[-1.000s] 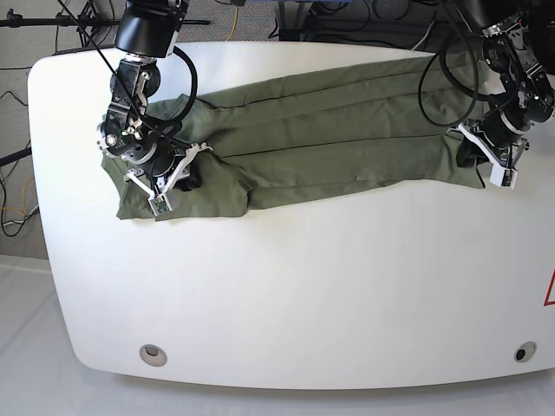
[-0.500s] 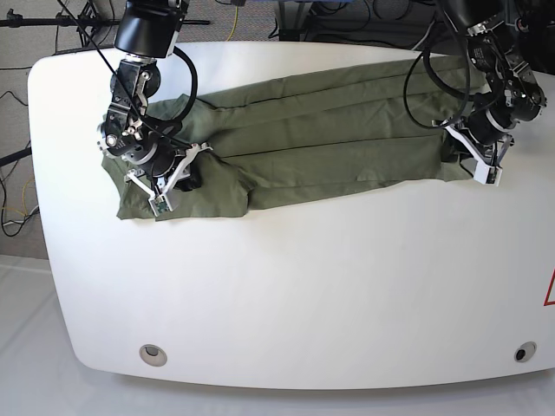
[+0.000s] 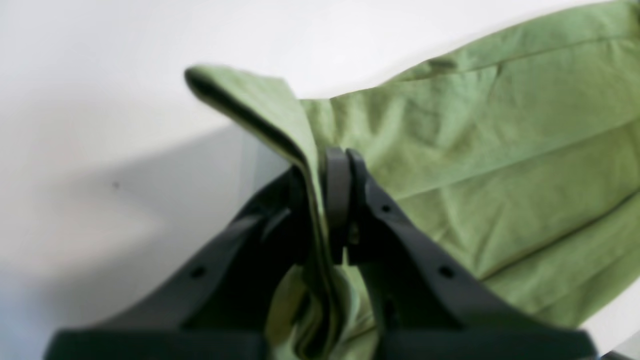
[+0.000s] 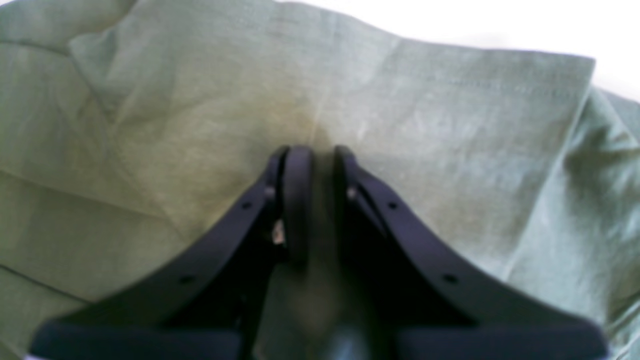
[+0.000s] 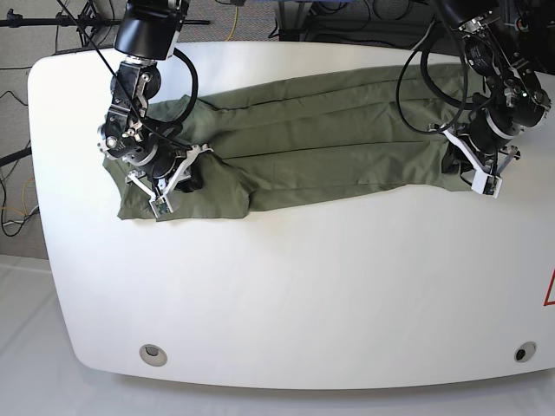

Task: Fold the T-shirt properly
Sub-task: 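Carry the band end with the left gripper toward the right gripper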

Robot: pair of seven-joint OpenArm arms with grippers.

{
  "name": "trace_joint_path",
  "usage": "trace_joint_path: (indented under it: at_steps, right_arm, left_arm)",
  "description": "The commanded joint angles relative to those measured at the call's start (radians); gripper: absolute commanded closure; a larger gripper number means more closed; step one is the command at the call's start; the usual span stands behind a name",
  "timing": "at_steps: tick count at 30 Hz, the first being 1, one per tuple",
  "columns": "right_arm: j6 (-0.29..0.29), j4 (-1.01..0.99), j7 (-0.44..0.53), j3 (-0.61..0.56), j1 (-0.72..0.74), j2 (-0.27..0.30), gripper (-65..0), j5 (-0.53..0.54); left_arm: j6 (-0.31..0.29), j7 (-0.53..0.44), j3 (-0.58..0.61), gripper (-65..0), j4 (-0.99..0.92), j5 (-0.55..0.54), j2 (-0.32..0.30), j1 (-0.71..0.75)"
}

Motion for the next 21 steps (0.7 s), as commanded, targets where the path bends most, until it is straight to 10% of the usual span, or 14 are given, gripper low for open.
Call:
trace_joint_path:
  at_steps: [1,21]
  right_arm:
    - [0.006,-0.003,-0.049,-0.005,0.002,0.005,-8.5,-0.032]
    - [0.006,-0.007,-0.035,-0.006,-0.004,0.003,-8.0,-0.042]
  left_arm:
    - [-0.001,-0.008,0.011,-1.4,0.033,-0.018,0.006,-0.017]
    - [-0.001,0.009,0.171,-1.2,0.053,-0.019,0.086,-0.018]
